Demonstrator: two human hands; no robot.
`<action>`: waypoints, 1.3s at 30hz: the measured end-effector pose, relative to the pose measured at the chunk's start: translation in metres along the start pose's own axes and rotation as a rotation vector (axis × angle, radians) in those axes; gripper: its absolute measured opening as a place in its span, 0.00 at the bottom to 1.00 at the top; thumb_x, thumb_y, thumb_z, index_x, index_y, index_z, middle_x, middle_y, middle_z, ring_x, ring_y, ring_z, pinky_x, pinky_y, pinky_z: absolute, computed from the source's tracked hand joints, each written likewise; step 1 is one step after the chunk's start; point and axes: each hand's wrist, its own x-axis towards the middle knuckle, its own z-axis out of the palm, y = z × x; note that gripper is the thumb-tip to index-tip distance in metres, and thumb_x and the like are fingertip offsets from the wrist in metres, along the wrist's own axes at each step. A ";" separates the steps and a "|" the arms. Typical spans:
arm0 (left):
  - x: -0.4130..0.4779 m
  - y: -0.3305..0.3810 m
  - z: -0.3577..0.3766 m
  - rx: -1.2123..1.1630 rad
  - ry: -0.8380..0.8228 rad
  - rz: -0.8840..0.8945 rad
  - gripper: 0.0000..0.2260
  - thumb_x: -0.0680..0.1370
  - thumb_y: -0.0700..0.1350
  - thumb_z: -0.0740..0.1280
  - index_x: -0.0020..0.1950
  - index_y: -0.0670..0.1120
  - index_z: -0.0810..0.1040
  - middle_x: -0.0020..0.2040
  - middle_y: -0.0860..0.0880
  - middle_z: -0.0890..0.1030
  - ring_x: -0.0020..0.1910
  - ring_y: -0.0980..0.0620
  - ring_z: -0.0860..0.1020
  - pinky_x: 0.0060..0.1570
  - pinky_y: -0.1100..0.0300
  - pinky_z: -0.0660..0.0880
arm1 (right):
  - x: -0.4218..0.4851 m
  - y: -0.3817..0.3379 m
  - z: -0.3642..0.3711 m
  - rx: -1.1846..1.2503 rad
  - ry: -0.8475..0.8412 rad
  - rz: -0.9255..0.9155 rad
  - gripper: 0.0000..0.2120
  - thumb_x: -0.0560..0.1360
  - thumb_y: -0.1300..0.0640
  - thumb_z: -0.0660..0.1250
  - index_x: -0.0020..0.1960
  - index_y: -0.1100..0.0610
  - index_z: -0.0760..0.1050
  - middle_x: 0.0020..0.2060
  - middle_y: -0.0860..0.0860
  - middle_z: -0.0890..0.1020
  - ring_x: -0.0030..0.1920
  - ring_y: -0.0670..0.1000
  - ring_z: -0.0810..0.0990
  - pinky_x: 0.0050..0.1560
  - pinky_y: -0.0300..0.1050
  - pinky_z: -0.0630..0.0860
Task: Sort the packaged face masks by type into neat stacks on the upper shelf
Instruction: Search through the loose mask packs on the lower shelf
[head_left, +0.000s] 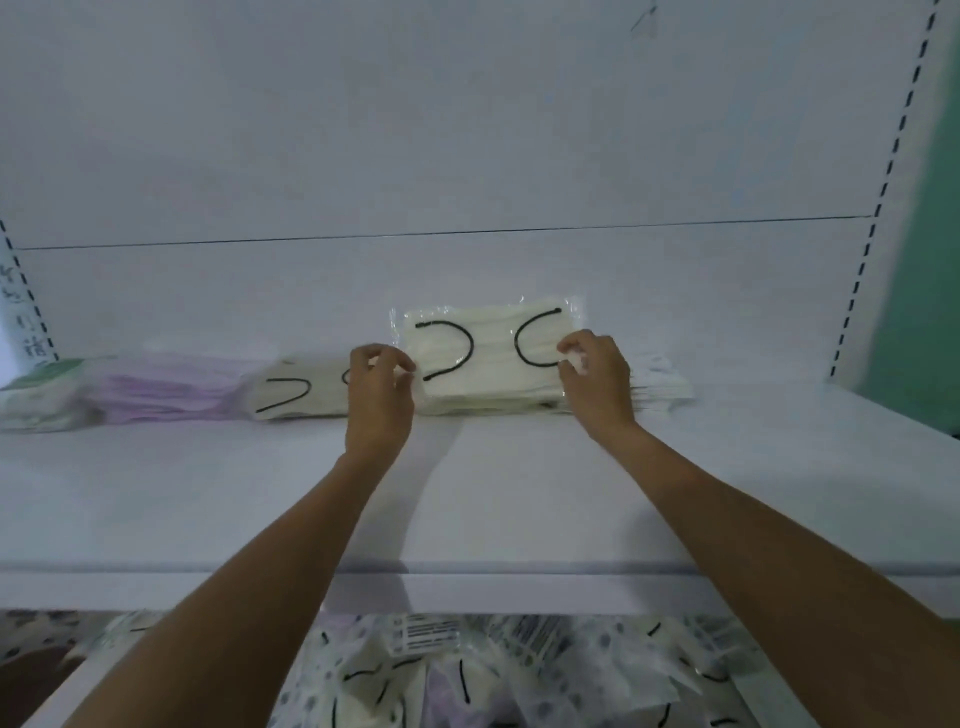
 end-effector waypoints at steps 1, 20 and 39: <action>0.003 0.000 0.008 -0.016 0.029 -0.009 0.06 0.77 0.32 0.62 0.49 0.38 0.77 0.61 0.42 0.68 0.47 0.47 0.75 0.48 0.67 0.68 | 0.004 0.001 0.004 -0.003 0.038 -0.035 0.11 0.74 0.70 0.61 0.53 0.60 0.76 0.55 0.56 0.73 0.50 0.51 0.75 0.41 0.29 0.66; 0.015 -0.032 0.062 0.249 0.012 -0.060 0.22 0.75 0.48 0.69 0.65 0.41 0.70 0.72 0.39 0.58 0.65 0.43 0.66 0.62 0.53 0.65 | 0.026 0.046 0.041 -0.546 -0.133 -0.270 0.21 0.74 0.48 0.68 0.62 0.57 0.72 0.73 0.58 0.58 0.70 0.59 0.62 0.71 0.56 0.56; -0.007 0.006 0.023 0.398 -0.288 0.081 0.13 0.75 0.47 0.65 0.59 0.48 0.76 0.56 0.47 0.76 0.53 0.46 0.76 0.50 0.53 0.74 | 0.015 0.025 0.022 -0.598 -0.200 -0.326 0.21 0.77 0.57 0.59 0.69 0.58 0.68 0.70 0.58 0.67 0.71 0.58 0.62 0.72 0.60 0.52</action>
